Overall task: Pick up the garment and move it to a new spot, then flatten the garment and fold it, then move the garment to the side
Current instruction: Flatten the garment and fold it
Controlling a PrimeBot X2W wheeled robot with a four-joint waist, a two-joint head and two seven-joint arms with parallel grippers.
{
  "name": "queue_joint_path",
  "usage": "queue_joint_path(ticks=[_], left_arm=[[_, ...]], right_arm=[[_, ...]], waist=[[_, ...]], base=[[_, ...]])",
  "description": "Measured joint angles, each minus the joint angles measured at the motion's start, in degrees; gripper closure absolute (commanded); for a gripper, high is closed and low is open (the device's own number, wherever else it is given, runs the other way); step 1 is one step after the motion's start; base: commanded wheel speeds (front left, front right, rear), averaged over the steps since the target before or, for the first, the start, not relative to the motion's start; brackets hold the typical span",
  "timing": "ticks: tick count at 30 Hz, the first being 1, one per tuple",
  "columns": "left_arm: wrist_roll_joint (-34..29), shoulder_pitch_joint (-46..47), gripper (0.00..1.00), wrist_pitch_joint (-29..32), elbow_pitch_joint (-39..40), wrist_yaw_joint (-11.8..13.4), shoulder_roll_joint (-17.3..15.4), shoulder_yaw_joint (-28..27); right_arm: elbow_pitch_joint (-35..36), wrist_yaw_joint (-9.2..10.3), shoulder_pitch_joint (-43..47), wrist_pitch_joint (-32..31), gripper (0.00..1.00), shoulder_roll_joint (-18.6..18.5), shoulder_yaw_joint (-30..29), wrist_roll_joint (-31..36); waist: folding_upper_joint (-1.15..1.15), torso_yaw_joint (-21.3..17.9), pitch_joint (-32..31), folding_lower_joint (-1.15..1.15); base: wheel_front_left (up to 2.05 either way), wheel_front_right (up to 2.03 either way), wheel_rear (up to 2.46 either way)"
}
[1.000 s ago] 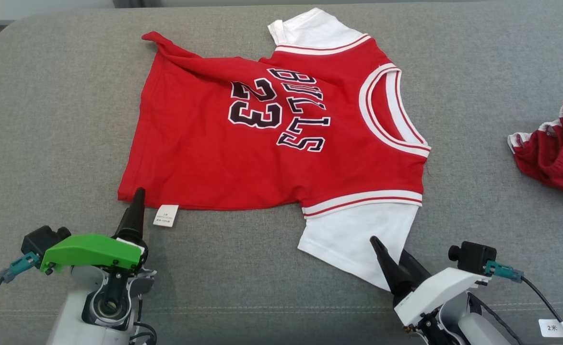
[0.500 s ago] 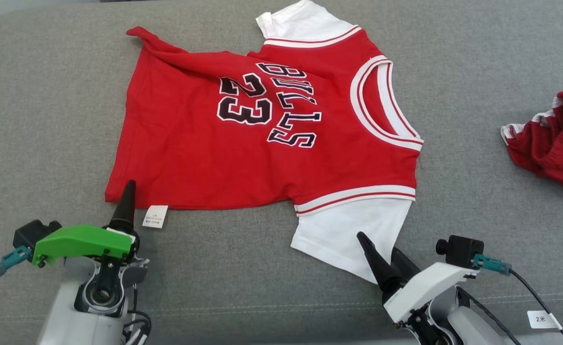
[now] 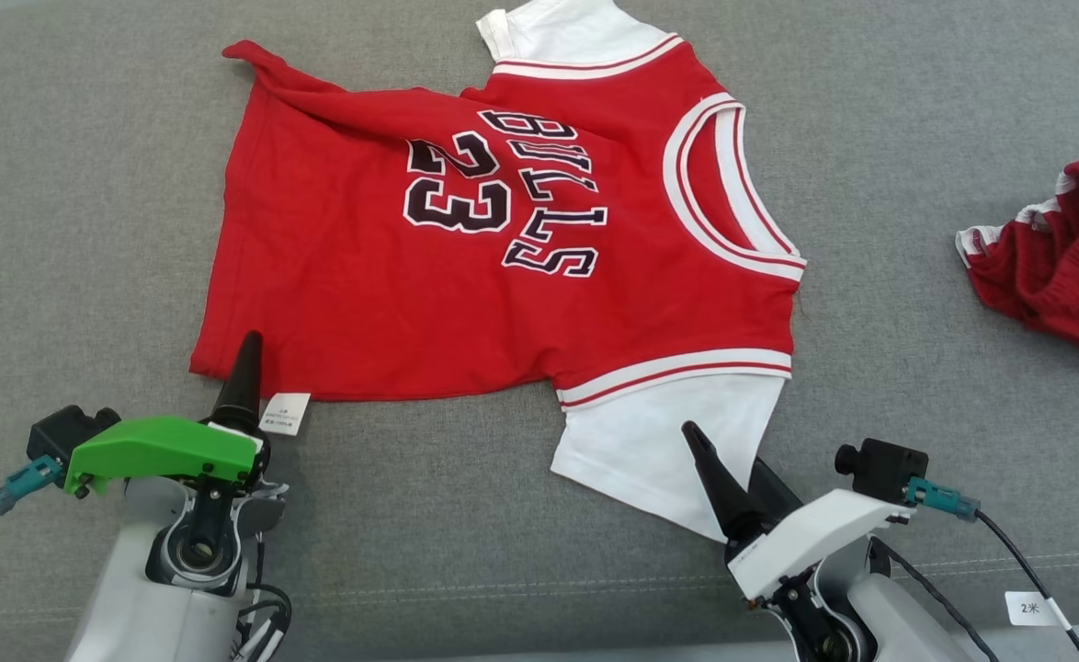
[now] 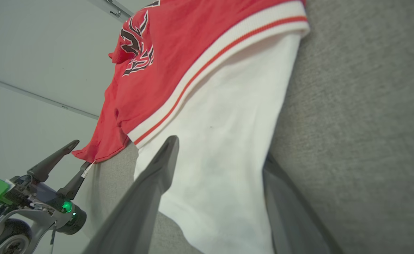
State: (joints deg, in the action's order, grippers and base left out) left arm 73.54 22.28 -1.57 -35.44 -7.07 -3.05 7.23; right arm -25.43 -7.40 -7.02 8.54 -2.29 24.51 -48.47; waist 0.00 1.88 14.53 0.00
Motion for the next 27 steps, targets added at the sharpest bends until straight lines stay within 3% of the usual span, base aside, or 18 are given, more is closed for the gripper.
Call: queue_joint_path(ticks=[1, 3, 11, 12, 14, 15, 16, 18, 27], left_arm=[[0.0, 0.0, 0.11, 0.0, -0.1, 0.0, -0.1, 0.1], [0.0, 0.0, 0.43, -0.1, -0.4, 0.0, -0.1, 0.2], [0.0, 0.0, 0.96, -0.3, -0.6, 0.0, -0.1, 1.1], [0.0, 0.0, 1.00, -0.3, -0.7, 0.0, -0.1, 1.2], [0.3, 0.0, 1.00, -0.3, -0.7, 0.0, -0.1, 1.3], [0.3, 0.0, 1.00, -0.4, -0.7, 0.0, -0.1, 1.3], [0.3, 0.0, 1.00, -0.4, -0.6, 0.0, -0.1, 1.4], [0.4, 0.0, 1.00, -0.5, -0.6, 0.0, -0.1, 1.5], [0.8, -0.2, 1.00, -1.6, 0.2, 0.0, -1.1, 1.6]], right_arm=[[-0.1, 0.02, -0.2, 0.0, 0.00, 0.0, -0.1, 0.0], [-0.4, 0.37, -0.6, 0.4, 0.00, 0.0, -0.4, 0.0], [-1.1, 0.38, -0.7, 1.0, 0.00, -0.4, -0.4, -0.3], [-1.2, 0.38, -0.7, 1.0, 0.00, -0.4, -0.3, -0.5], [-1.2, 0.38, -0.7, 1.0, 0.20, -0.5, -0.1, -1.0], [-1.3, 0.38, -0.8, 1.0, 0.20, -0.5, 0.0, -1.2], [-1.4, 0.38, -0.8, 1.0, 0.52, -0.6, 0.1, -1.5], [-1.8, 0.44, -0.9, 1.0, 0.97, -0.8, 0.2, -1.7], [-2.5, 0.51, -0.9, 0.9, 1.00, -1.0, 0.3, -3.4]], waist=[[0.00, 0.0, 0.0, 0.00], [0.00, 0.2, 0.0, 0.00], [0.00, 1.2, -0.2, 0.00], [0.00, 1.2, -0.3, 0.00], [0.00, 1.3, -0.4, 0.00], [0.00, 1.3, -0.4, 0.00], [0.00, 1.3, -0.4, 0.00], [0.00, 1.3, -0.5, 0.00], [0.00, 1.1, -0.7, 0.00]], base=[[0.00, 0.00, 0.00], [0.00, 0.00, 0.00], [0.00, 0.00, 0.00], [0.00, 0.00, 0.00], [0.00, 0.00, 0.00], [0.00, 0.00, 0.00], [0.00, 0.00, 0.00], [0.00, 0.00, 0.00], [0.00, 0.00, 0.00]])
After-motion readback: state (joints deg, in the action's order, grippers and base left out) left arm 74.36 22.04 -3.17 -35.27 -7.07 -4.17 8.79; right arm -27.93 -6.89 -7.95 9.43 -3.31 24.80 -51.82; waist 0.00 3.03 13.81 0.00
